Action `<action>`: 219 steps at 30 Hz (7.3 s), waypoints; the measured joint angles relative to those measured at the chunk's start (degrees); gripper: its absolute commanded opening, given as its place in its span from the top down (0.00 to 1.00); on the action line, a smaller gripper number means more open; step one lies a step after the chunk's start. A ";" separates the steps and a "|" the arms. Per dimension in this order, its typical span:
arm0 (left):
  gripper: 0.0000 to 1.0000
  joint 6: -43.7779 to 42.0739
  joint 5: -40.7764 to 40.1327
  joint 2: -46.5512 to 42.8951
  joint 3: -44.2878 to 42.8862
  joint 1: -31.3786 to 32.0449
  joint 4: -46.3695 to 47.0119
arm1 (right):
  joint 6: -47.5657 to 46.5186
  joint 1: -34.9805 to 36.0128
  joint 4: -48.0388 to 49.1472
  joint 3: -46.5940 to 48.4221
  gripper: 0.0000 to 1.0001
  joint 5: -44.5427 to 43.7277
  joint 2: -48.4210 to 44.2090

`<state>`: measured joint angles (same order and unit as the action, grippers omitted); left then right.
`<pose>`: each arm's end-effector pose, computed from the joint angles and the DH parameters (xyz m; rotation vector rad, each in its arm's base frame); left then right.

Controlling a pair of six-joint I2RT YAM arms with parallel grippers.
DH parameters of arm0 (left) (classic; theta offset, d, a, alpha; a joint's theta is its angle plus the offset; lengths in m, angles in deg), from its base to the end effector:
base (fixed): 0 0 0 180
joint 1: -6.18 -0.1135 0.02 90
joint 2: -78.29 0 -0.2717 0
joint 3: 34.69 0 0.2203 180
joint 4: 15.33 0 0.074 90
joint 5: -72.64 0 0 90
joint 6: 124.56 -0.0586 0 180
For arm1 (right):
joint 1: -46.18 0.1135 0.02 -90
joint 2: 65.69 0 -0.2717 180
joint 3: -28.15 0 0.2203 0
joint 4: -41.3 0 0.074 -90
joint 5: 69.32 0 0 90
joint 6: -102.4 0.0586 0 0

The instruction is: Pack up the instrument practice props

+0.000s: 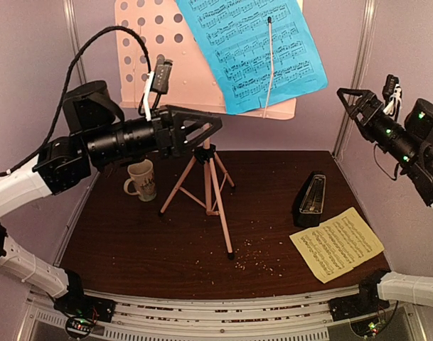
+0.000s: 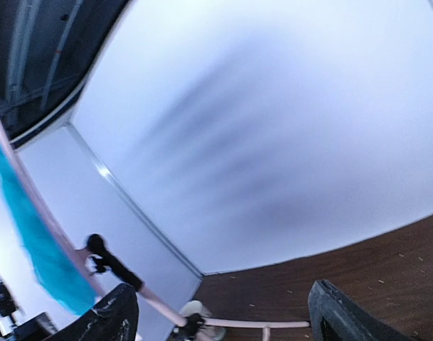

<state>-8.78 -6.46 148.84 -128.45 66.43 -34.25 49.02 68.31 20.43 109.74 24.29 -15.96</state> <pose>0.1210 -0.2340 0.4664 0.6489 1.5210 -1.3243 0.1482 0.0643 0.4623 0.1268 1.4329 0.8947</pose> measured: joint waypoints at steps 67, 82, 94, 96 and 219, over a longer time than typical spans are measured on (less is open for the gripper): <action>0.57 1.73 -4.02 34.14 -40.24 2.25 6.45 | 2.19 13.42 11.76 -2.54 1.00 -25.68 -7.93; 0.31 2.01 -0.98 24.30 -24.63 2.32 9.35 | 18.43 13.42 -9.51 -16.96 1.00 -38.62 -19.71; 0.27 2.51 0.42 12.26 -9.81 2.32 10.38 | 41.03 13.42 -28.28 -28.37 1.00 -39.91 -28.30; 0.26 2.45 0.57 10.97 -7.96 2.32 10.01 | 43.34 13.42 -30.05 -28.98 1.00 -38.80 -27.43; 0.67 -74.82 -18.12 10.54 26.03 -9.99 28.37 | 22.51 13.49 5.75 -35.41 0.17 -10.54 -10.43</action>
<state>-83.60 -24.58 159.37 -102.41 56.44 -5.88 71.54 81.80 26.18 74.33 13.76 -26.38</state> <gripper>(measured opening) 0.354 0.834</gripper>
